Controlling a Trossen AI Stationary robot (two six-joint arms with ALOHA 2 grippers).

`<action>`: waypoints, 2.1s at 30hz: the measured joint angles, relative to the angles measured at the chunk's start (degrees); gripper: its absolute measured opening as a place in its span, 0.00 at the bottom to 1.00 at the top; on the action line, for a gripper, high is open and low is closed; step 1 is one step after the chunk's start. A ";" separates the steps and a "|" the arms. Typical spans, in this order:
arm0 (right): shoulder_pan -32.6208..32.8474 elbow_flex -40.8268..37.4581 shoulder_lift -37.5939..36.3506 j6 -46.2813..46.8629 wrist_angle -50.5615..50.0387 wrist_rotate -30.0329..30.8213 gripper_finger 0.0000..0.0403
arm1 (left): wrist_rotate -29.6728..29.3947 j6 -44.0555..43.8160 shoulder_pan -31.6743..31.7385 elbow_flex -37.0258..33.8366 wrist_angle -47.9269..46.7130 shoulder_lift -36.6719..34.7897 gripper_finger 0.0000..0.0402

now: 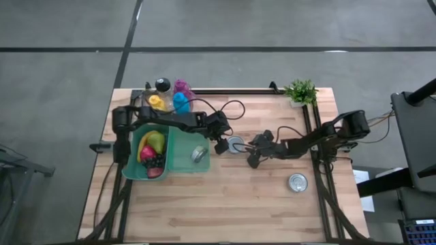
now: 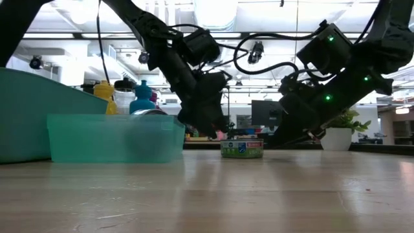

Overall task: Pick & Place Food Item
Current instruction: Put the green tuna can into the light green bin

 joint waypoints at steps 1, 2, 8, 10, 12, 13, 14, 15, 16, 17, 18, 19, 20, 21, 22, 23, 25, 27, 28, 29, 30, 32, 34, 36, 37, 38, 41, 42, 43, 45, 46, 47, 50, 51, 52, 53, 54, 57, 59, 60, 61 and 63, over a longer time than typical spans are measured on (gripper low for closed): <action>0.00 0.18 0.18 0.00 0.11 -0.02 0.36 | -0.24 0.20 -0.05 -0.03 -0.42 0.13 0.74; -0.02 0.16 0.18 0.00 -0.05 -0.02 0.36 | -0.45 0.33 -0.09 -0.08 -0.66 0.23 0.74; 0.00 0.05 0.20 0.00 0.07 -0.02 0.36 | -1.59 0.36 -0.09 0.15 0.44 2.20 0.74; -0.01 0.05 0.18 0.02 0.21 -0.09 0.36 | -1.61 0.36 -0.09 0.20 0.69 2.62 0.74; 0.00 0.05 0.09 0.00 0.20 -0.36 0.36 | -1.52 0.23 -0.09 0.26 0.84 2.86 0.74; -0.01 0.07 0.05 -0.01 0.25 -0.90 0.36 | -1.55 0.01 -0.09 0.26 0.86 2.89 0.74; 0.00 0.13 0.07 -0.12 0.26 -1.15 0.36 | -1.52 -0.06 -0.09 0.26 0.83 2.91 0.74; 0.00 0.19 0.07 -0.20 0.26 -1.42 0.36 | -1.53 -0.08 -0.09 0.26 0.83 2.91 0.74; 0.00 0.28 0.05 -0.22 0.26 -1.49 0.36 | -1.52 -0.08 -0.09 0.26 0.83 2.92 0.74; 0.00 0.36 0.05 -0.25 0.24 -1.49 0.36 | -1.52 -0.08 -0.09 0.26 0.83 2.95 0.74; 0.00 0.40 0.03 -0.26 0.24 -1.49 0.36 | -1.52 -0.11 -0.09 0.26 0.83 2.95 0.74; 0.00 0.46 -0.08 -0.31 0.18 -1.50 0.36 | -1.53 -0.32 -0.09 0.26 0.82 2.95 0.74; 0.00 0.50 -0.14 -0.35 0.26 -1.49 0.36 | -1.54 -0.56 -0.09 0.26 0.73 2.97 0.74; 0.00 0.52 -0.15 -0.63 0.71 -1.49 0.36 | -1.55 -0.78 -0.09 0.24 0.66 2.99 0.74; 0.00 0.51 -0.15 -1.11 1.33 -1.49 0.36 | -1.55 -0.90 -0.09 0.24 0.55 2.99 0.74; 0.00 0.51 -0.15 -1.51 2.05 -1.51 0.36 | -1.55 -0.93 -0.07 0.21 0.47 2.99 0.74; 0.00 0.46 -0.22 -2.35 3.63 -1.53 0.36 | -1.55 -0.96 -0.07 0.20 0.31 2.99 0.74; 0.00 0.46 -0.39 -3.03 5.06 -1.66 0.36 | -1.55 -1.00 -0.07 0.20 0.35 2.99 0.74; 0.00 0.47 -0.46 -3.11 5.64 -1.65 0.36 | -1.55 -1.00 -0.07 0.20 0.35 2.99 0.74; 0.00 0.48 -0.48 -3.20 6.09 -1.64 0.36 | -1.55 -1.08 -0.07 0.18 0.36 2.99 0.74; 0.00 0.46 -0.49 -3.26 6.41 -1.65 0.36 | -1.57 -1.17 -0.05 0.17 0.40 2.99 0.74; 0.00 0.49 -0.51 -3.65 7.37 -1.68 0.36 | -1.70 -1.34 -0.07 0.15 0.46 2.99 0.74; 0.00 0.49 -0.59 -4.36 8.90 -1.54 0.36 | -1.70 -1.36 -0.04 0.15 0.44 3.02 0.74; -0.02 0.49 -0.59 -5.33 10.79 -1.49 0.36 | -1.72 -1.33 -0.04 0.13 0.28 3.02 0.74; -0.07 0.51 -0.59 -6.13 11.84 -1.64 0.36 | -1.71 -1.19 -0.04 0.10 0.24 3.02 0.74; -0.07 0.53 -0.62 -6.96 13.03 -1.76 0.36 | -1.72 -0.99 -0.06 0.09 0.26 3.04 0.74; -0.06 0.88 -0.74 -7.46 15.64 -2.81 0.36 | -2.60 -0.51 -0.11 0.09 0.72 3.23 0.74; -0.02 0.83 -0.72 -7.59 15.67 -3.01 0.36 | -2.59 -0.50 -0.11 0.09 0.68 3.24 0.74; 0.00 0.79 -0.70 -7.69 15.61 -3.25 0.36 | -2.53 -0.54 -0.11 0.09 0.70 3.24 0.74; -0.04 0.78 -0.67 -7.72 15.21 -3.60 0.36 | -2.53 -0.56 -0.11 0.07 0.98 3.24 0.74; -0.08 0.73 -0.62 -7.70 15.09 -4.12 0.36 | -2.47 -0.67 -0.11 0.07 1.14 3.24 0.74; -0.11 0.73 -0.60 -7.69 15.01 -4.84 0.36 | -2.35 -0.75 -0.11 0.07 1.24 3.24 0.74; 0.00 0.82 -0.57 -7.71 14.91 -6.43 0.36 | -2.35 -0.91 -0.11 0.07 1.34 3.24 0.74; 0.00 1.00 -0.56 -7.72 14.82 -6.77 0.36 | -2.35 -0.93 -0.11 0.07 1.34 3.24 0.74; -0.05 1.20 -0.57 -7.81 14.82 -7.72 0.36 | -2.35 -0.93 -0.11 0.07 1.34 3.24 0.74; -0.09 1.46 -0.57 -8.32 14.82 -8.89 0.36 | -2.35 -0.93 -0.11 0.07 1.34 3.24 0.74; -0.11 1.74 -0.58 -8.99 14.84 -9.78 0.36 | -2.35 -0.93 -0.11 0.07 1.34 3.24 0.74; 0.00 2.55 -0.56 -10.27 14.80 -10.62 0.36 | -2.35 -0.93 -0.11 0.07 1.34 3.24 0.74; -0.04 2.86 -0.56 -10.40 14.77 -10.57 0.36 | -2.35 -0.95 -0.10 0.07 1.34 3.24 0.74; -0.07 2.96 -0.56 -10.54 14.69 -10.49 0.36 | -2.35 -0.95 -0.09 0.07 1.34 3.24 0.74; -0.07 3.06 -0.56 -10.58 14.54 -10.45 0.36 | -2.35 -0.95 -0.09 0.07 1.34 3.24 0.74; -0.03 3.15 -0.56 -10.71 14.49 -10.45 0.36 | -2.33 -0.95 -0.09 0.07 1.34 3.24 0.74</action>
